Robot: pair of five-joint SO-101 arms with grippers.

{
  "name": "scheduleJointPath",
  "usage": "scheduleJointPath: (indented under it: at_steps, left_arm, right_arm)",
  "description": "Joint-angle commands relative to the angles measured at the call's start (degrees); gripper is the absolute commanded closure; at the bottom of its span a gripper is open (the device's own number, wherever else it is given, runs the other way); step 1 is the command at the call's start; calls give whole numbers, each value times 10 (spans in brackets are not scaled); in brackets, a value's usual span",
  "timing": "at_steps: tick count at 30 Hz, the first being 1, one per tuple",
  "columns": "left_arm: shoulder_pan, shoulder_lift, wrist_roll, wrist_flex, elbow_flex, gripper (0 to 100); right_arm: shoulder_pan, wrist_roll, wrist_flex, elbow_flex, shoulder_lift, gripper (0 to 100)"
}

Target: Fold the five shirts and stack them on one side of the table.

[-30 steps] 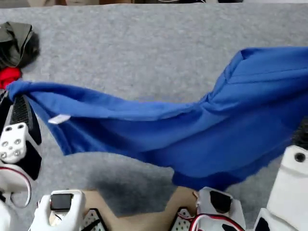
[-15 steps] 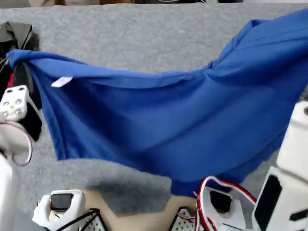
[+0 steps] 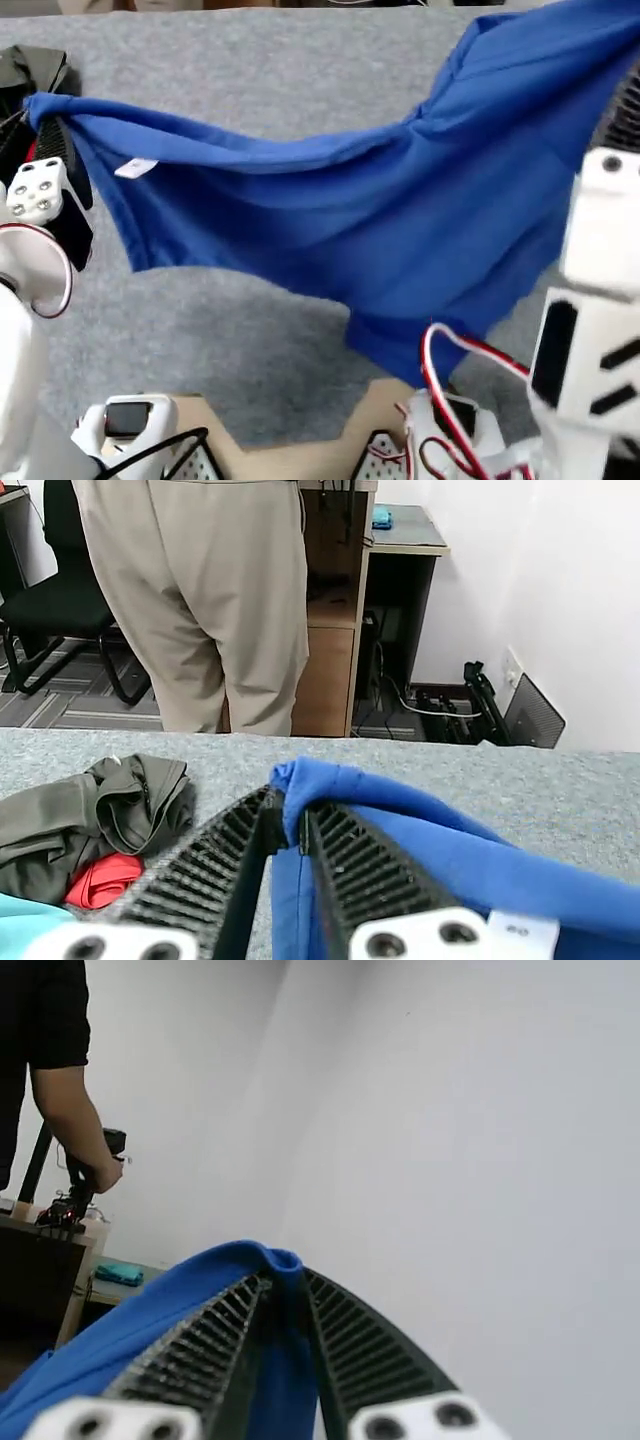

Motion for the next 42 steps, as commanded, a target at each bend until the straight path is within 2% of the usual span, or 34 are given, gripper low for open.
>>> scheduleJointPath:
  at_steps: [1, 11, 17, 22, 27, 35, 42]
  left_arm:
    - [2, -1, 6, -13, 15, 981]
    - [2, 3, 8, -17, 58, 981]
    - [1, -4, 4, -11, 7, 981]
    - [1, -5, 4, -10, -4, 981]
    - [2, -29, -11, 36, -13, 981]
    - [3, -51, -21, 74, -13, 981]
    - [3, -78, -21, 74, -11, 981]
  right_arm:
    - [-15, -6, -9, 29, 5, 994]
    - [22, -4, 97, 80, 0, 994]
    - [60, -1, 128, -19, -23, 993]
    - [60, 11, 124, -63, -23, 993]
    - [60, 11, 90, -98, -23, 993]
    - [58, 10, 14, -94, -22, 993]
    - [58, 7, -31, -94, 5, 993]
